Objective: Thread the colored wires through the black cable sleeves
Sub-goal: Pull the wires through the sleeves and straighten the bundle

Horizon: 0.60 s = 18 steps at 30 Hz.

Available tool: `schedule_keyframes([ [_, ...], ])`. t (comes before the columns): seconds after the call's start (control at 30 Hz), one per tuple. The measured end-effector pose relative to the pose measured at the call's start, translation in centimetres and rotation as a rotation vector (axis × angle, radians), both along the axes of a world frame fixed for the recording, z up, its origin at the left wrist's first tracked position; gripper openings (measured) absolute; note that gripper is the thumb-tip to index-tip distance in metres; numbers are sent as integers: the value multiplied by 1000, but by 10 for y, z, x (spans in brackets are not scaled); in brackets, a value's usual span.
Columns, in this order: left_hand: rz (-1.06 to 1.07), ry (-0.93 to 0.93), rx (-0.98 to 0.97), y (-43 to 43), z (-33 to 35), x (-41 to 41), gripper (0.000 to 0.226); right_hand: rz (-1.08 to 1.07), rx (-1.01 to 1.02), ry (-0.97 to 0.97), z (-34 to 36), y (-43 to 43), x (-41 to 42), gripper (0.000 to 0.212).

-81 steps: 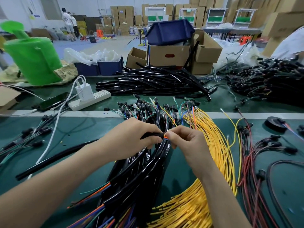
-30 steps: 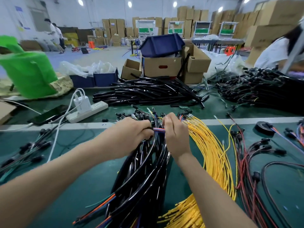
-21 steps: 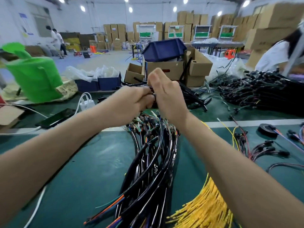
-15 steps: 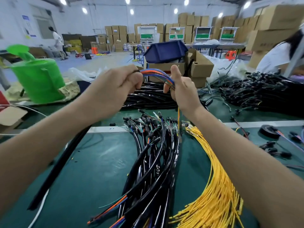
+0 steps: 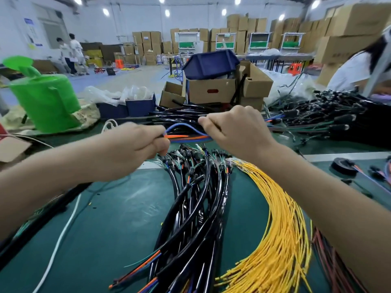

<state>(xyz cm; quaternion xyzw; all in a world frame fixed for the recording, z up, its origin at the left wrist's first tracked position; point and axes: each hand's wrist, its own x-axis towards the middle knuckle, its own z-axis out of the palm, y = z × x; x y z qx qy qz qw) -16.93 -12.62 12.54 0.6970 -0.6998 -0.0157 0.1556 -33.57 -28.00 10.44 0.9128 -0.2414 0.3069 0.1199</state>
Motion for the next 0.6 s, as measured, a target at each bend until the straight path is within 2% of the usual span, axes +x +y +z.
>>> schedule_keyframes([
  [0.1, -17, 39, 23, -4, -10, -4, 27, 85, 112, -81, -4, 3, -9, 48],
  [0.17, -34, 162, 50, -6, -14, -5, 28, 203, 298, -140, -4, 5, -18, 42],
  [0.2, -41, 264, 79, -7, -15, -5, 29, 248, 350, -114, -4, 8, -22, 46],
  [0.27, -46, 514, 173, -9, -17, -7, 31, 333, 344, -26, -8, 15, -26, 52],
  [0.37, -99, 787, 320, -7, -17, -5, 40, 453, 288, -69, -12, 23, -28, 40],
  [0.47, -180, 935, 420, -3, -17, 0, 49, 504, 336, -140, -13, 22, -35, 30],
  [0.6, -231, 1041, 502, -1, -20, 0, 62, 472, 463, -125, -9, 27, -44, 35],
])
